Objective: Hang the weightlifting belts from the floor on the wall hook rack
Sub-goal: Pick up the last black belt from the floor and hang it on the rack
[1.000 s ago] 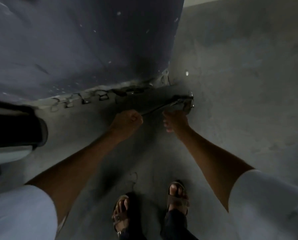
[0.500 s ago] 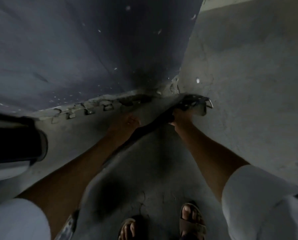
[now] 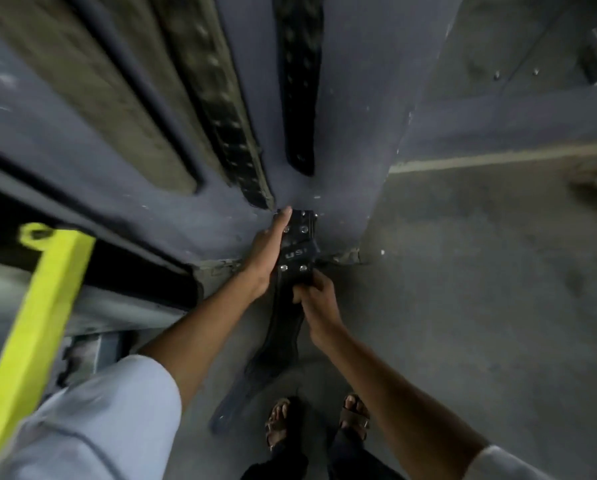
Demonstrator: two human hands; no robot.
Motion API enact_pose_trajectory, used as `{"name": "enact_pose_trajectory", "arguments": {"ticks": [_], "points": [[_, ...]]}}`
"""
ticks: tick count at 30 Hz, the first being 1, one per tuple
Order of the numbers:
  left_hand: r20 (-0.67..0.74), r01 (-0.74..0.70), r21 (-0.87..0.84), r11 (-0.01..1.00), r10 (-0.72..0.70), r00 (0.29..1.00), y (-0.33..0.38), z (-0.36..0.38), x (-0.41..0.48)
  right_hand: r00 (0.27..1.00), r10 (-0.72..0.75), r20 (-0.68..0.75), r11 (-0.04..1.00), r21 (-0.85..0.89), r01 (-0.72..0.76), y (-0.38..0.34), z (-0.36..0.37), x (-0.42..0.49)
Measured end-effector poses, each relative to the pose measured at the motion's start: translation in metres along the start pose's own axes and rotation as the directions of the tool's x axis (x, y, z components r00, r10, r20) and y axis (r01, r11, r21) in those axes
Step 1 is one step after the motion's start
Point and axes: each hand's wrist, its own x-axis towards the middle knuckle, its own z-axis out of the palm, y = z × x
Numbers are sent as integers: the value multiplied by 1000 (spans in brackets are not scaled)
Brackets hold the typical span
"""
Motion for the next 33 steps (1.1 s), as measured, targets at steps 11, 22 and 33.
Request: {"name": "enact_pose_trajectory", "arguments": {"ticks": [11,22,33], "points": [[-172,-333,-270,904,295,940,164,-89,-228,871,-341,355,901,-143,411,-205,73,-185],[19,-732,-153,664,743,670,350,-130,-411,526,-802,283,530,-69,845,-397,121,-341],[-26,-839,-220,497,857,514,438,-113,-488,419,-812,407,476,45,879,-470,122,-391]]}}
